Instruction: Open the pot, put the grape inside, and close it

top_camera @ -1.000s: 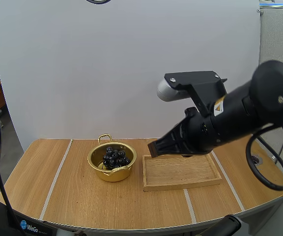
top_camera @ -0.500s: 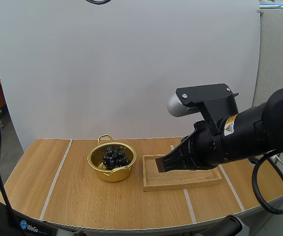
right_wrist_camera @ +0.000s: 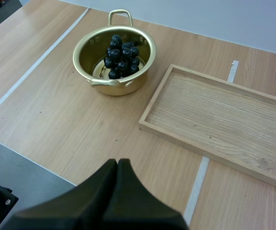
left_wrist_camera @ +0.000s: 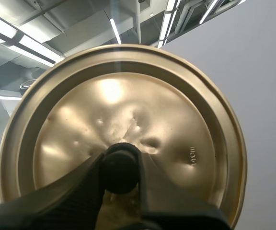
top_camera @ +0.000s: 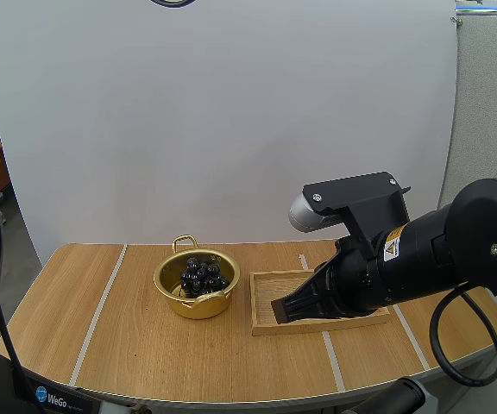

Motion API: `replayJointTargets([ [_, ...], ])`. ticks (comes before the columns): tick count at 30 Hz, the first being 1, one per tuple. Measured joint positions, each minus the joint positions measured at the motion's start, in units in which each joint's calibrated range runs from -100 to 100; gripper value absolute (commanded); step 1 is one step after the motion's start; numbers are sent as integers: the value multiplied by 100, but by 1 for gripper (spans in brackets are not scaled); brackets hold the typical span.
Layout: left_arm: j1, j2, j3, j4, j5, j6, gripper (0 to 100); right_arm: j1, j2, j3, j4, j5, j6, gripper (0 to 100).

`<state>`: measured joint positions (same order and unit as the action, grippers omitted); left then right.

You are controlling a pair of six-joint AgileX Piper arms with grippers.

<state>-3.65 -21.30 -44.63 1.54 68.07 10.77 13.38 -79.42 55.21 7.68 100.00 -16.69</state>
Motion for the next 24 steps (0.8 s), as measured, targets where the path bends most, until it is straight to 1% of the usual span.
replayJointTargets([
  [6,0,0,0,0,31,0,0,0,0,0,0,0,0,0],
  [8,0,0,0,0,323,0,0,0,0,0,0,0,0,0],
  [10,0,0,0,0,986,0,0,0,0,0,0,0,0,0],
  [14,0,0,0,0,1399,0,0,0,0,0,0,0,0,0],
  [16,0,0,0,0,1849,0,0,0,0,0,0,0,0,0],
  [17,0,28,0,0,2170,0,0,0,0,0,0,-6,0,0],
  [18,0,112,0,-38,2956,19,0,0,0,0,0,-62,0,0],
  [19,0,155,14,-154,3177,179,0,0,0,0,0,-62,0,0],
  [21,0,180,208,-291,3193,446,0,0,0,138,0,-209,0,0],
  [22,0,180,419,-375,3193,499,0,0,0,155,0,-219,-11,0],
  [24,0,180,469,-392,3193,525,0,0,0,166,0,-231,-11,0],
])
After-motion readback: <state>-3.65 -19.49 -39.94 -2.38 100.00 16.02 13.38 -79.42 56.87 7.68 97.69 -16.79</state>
